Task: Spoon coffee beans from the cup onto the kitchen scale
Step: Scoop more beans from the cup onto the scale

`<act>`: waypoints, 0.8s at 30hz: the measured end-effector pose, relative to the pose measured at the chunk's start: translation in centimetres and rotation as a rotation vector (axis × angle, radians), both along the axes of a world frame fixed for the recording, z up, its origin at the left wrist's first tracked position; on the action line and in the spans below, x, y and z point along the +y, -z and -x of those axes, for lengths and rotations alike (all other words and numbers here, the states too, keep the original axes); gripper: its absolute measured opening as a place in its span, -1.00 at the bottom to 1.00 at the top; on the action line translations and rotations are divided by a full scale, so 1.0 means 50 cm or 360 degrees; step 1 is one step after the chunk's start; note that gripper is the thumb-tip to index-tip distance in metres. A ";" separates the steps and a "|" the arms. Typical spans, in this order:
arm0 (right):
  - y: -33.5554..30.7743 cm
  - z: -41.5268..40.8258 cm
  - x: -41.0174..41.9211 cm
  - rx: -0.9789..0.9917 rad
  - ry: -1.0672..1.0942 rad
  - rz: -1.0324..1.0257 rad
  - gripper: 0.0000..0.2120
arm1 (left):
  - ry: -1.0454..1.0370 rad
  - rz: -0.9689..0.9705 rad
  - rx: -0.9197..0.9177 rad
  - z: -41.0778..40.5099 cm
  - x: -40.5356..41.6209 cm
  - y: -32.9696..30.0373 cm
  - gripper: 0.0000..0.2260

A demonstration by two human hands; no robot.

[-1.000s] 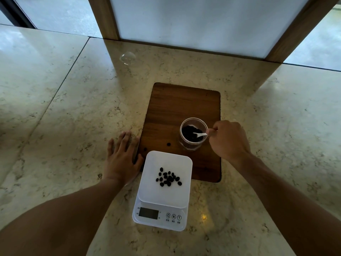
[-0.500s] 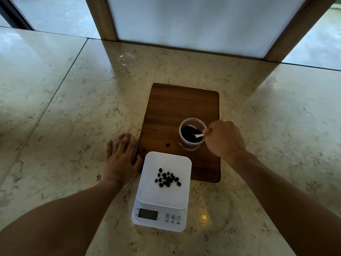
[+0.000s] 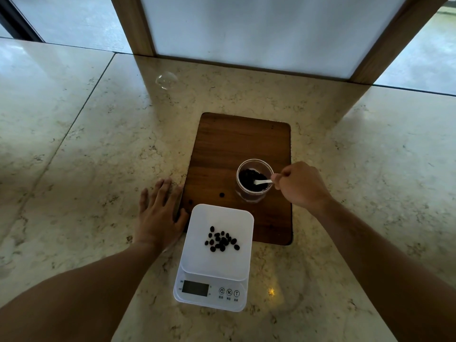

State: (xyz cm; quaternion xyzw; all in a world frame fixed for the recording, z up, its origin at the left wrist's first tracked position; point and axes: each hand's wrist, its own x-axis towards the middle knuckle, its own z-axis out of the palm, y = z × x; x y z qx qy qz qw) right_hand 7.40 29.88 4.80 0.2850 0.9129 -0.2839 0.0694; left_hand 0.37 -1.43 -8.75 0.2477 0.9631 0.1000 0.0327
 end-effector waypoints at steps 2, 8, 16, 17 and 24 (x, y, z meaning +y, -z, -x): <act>0.001 -0.003 0.005 0.0002 0.0059 0.0076 -0.64 | 0.0001 0.0001 0.0003 0.001 0.000 0.001 -0.39; 0.001 -0.008 0.014 -0.0019 0.0196 0.0279 -0.68 | -0.0008 -0.0023 0.0001 0.001 0.002 0.003 -0.40; 0.004 -0.010 0.022 -0.0008 0.0208 0.0351 -0.68 | 0.0002 -0.0017 0.0003 0.001 0.000 0.004 -0.41; 0.005 -0.011 0.023 0.0001 0.0202 0.0351 -0.68 | 0.0001 -0.0013 0.0003 0.001 0.001 0.003 -0.41; 0.007 -0.016 0.019 0.0009 0.0214 0.0377 -0.69 | 0.0000 -0.0001 -0.0007 0.000 0.001 0.000 -0.41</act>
